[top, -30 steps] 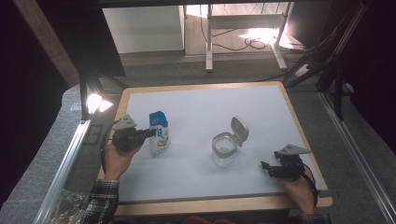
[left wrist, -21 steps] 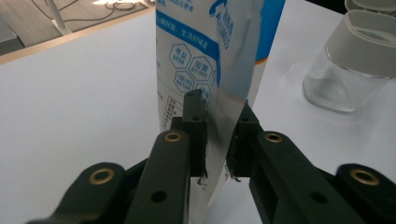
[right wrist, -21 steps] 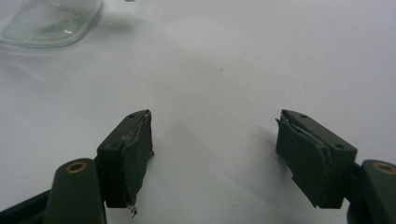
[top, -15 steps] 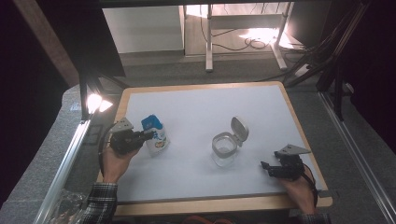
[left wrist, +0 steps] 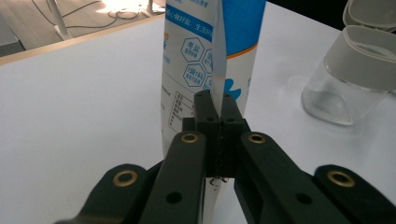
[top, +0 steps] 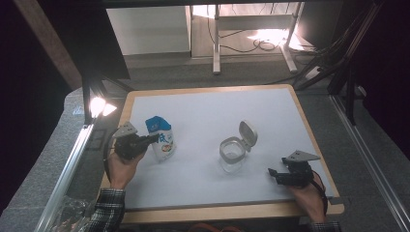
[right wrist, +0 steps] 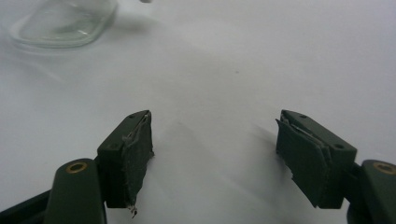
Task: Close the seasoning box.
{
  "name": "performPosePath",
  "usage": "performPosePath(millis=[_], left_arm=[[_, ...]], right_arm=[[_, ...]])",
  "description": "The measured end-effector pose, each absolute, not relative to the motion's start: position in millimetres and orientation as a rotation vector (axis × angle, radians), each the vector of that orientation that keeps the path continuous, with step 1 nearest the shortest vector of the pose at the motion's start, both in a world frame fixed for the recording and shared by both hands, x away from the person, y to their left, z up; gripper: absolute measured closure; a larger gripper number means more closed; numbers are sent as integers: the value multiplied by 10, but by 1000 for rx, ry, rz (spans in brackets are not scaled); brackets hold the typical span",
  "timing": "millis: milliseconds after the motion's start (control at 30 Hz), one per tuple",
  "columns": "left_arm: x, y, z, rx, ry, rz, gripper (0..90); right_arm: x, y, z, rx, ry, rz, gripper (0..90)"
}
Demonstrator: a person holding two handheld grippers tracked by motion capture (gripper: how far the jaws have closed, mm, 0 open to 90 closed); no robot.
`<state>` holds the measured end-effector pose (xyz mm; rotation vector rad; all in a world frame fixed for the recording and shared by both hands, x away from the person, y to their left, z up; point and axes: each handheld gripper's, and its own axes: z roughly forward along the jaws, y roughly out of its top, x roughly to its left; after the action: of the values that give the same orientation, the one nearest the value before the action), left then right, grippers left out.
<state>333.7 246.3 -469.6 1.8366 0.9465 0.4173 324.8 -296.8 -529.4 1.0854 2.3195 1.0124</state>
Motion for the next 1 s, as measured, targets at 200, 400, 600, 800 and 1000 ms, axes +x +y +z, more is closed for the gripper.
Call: performPosePath(millis=[200,400,600,800,1000], left_arm=[[3314,2416,-4577,1832,925,402,900],[3267,2347,-4487,1852,892,390,900],[3221,2272,-4447,1872,868,376,900],[3165,2185,-4414,1881,840,362,900],[3112,2085,-4393,1896,805,351,900]], right_arm=[[3186,-2848,-5271,1033,2368,1035,273],[3105,-2749,-5243,999,2396,1078,274],[3047,-2629,-5260,954,2439,1097,278],[2999,-2508,-5260,906,2471,1116,279],[2937,-2348,-5256,847,2513,1137,279]])
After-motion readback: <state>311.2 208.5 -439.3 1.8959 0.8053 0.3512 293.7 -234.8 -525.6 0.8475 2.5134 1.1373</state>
